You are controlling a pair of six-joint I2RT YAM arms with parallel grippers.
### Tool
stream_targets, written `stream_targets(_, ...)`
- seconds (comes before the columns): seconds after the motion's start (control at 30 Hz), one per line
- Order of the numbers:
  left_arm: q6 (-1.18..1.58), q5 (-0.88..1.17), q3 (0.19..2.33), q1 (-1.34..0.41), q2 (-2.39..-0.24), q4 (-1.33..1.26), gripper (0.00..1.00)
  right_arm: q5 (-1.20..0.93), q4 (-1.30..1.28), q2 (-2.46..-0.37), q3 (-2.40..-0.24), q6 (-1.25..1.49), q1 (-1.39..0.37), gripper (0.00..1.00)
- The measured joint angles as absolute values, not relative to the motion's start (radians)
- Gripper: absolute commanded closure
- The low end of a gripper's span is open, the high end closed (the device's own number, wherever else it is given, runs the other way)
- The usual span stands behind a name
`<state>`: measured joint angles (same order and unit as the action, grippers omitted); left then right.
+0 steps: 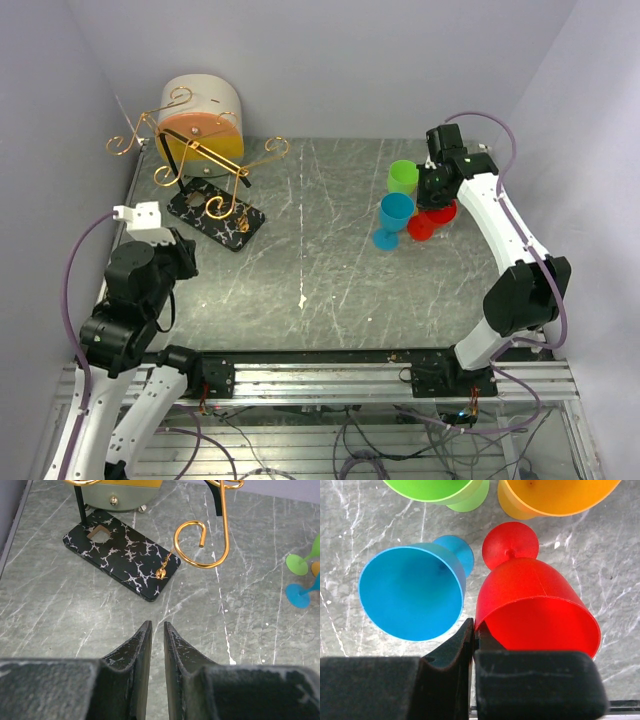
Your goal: Take the wine glass off the wine glass rack
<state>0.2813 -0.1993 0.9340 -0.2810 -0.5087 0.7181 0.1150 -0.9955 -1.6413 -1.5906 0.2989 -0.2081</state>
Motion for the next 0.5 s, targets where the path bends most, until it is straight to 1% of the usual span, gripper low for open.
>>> stream_targets(0.4,0.300,-0.199,0.864,-0.281,-0.476,0.671,0.73,0.098,-0.956,-1.672,-1.531,0.306,-0.208,1.00)
stream_targets(0.5,0.302,-0.199,0.859,-0.281,-0.476,0.665,0.73,0.095,-0.952,-1.678,-1.527,0.307,-0.208,0.95)
